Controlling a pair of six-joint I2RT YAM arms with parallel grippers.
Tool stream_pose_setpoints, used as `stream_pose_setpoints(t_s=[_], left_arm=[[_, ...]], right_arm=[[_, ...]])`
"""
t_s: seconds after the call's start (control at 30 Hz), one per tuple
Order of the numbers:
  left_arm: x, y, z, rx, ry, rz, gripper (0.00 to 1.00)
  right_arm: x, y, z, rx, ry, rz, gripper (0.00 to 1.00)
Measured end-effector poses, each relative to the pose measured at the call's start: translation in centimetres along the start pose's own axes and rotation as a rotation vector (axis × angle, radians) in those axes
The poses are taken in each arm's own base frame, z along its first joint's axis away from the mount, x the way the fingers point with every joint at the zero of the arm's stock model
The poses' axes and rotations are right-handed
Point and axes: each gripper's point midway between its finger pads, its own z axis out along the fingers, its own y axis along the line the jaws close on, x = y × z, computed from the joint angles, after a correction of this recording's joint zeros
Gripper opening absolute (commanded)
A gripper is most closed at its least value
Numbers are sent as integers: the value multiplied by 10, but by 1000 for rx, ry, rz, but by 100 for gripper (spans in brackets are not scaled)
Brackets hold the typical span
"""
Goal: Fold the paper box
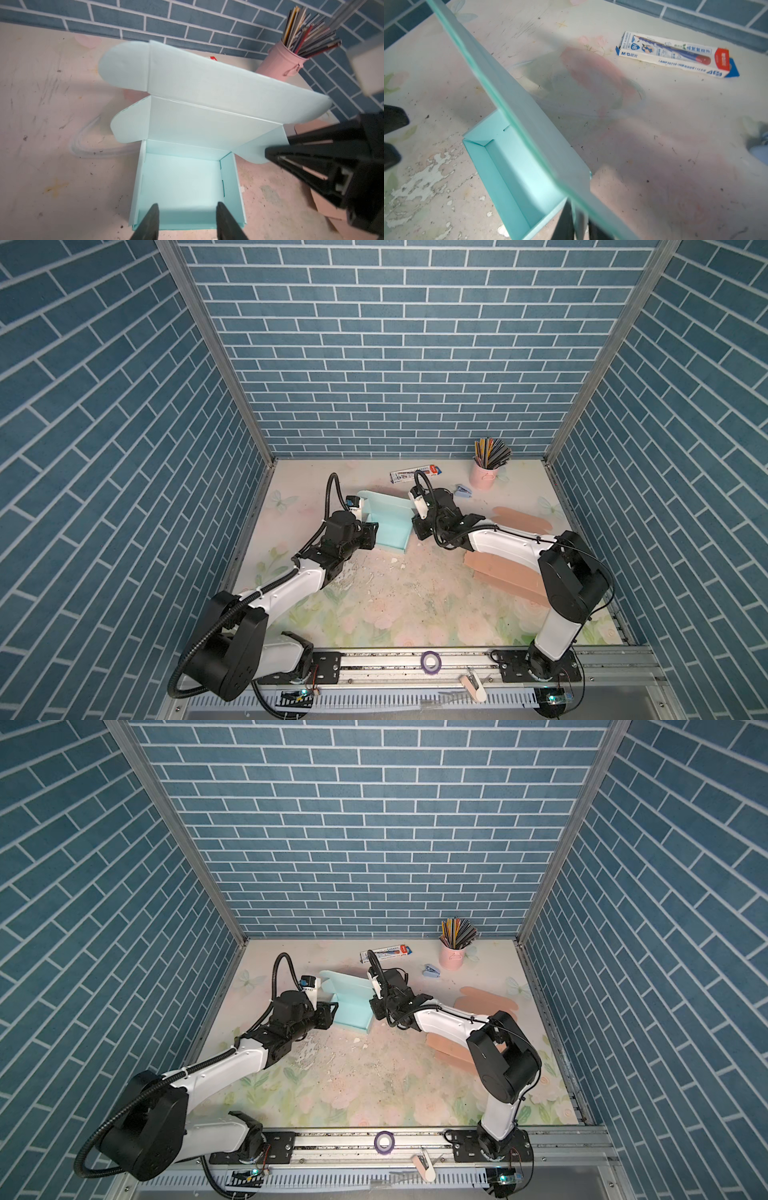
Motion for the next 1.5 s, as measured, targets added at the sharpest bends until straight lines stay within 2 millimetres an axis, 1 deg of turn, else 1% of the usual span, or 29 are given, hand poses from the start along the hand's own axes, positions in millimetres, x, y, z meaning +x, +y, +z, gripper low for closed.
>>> stream_pose_setpoints(t_s=[0.1, 0.17, 0.2, 0.3, 0.4, 0.47, 0.6, 0.63, 0.67, 0.7, 0.73, 0.83, 0.9, 1.03, 1.1, 1.23, 1.33, 1.43, 1.5], left_arm=[[5, -1, 0, 11, 24, 21, 64], [7, 3, 0, 4, 34, 30, 65], [7, 7, -1, -2, 35, 28, 68], [1, 25, -1, -24, 25, 7, 77], [-5, 44, 2, -35, 13, -13, 88], [-2, 52, 10, -26, 26, -14, 89], [0, 52, 24, 4, 57, 10, 90], [-1, 52, 28, 10, 61, 18, 87], [-6, 53, 32, 16, 58, 25, 80], [-10, 53, 35, 19, 51, 28, 76], [-16, 54, 38, 22, 41, 37, 74], [-30, 54, 45, 31, 20, 63, 74], [-35, 54, 49, 32, 14, 77, 76], [-34, 58, 55, 24, 27, 97, 85], [-36, 60, 57, 19, 30, 107, 86], [-48, 63, 59, 20, 13, 125, 76], [-55, 61, 61, 40, 3, 139, 69], [-53, 58, 64, 64, 11, 139, 59], [-49, 57, 66, 76, 24, 133, 49]], right_arm=[[-21, 2, -7, -10, -16, -73, 16], [-28, 0, -11, -10, -12, -105, 16], [-29, -1, -11, -10, -8, -117, 16], [-26, -2, -11, -24, 17, -137, 18], [-15, -5, -9, -45, 56, -138, 23], [-11, -4, -8, -64, 72, -133, 28], [-9, -3, -8, -85, 79, -123, 31], [-9, -4, -8, -90, 81, -118, 31], [-9, -4, -8, -95, 81, -113, 31], [-9, -4, -9, -100, 80, -111, 31], [-8, -2, -8, -108, 82, -106, 31], [-8, -2, -5, -122, 90, -88, 30], [-8, -2, -1, -125, 96, -84, 30], [-7, -4, 6, -128, 108, -72, 29], [-4, -6, 8, -128, 117, -61, 27], [1, -11, 11, -126, 132, -33, 23], [1, -15, 11, -125, 133, -23, 21], [-3, -16, 11, -125, 127, -21, 19], [-6, -18, 10, -124, 119, -19, 17]])
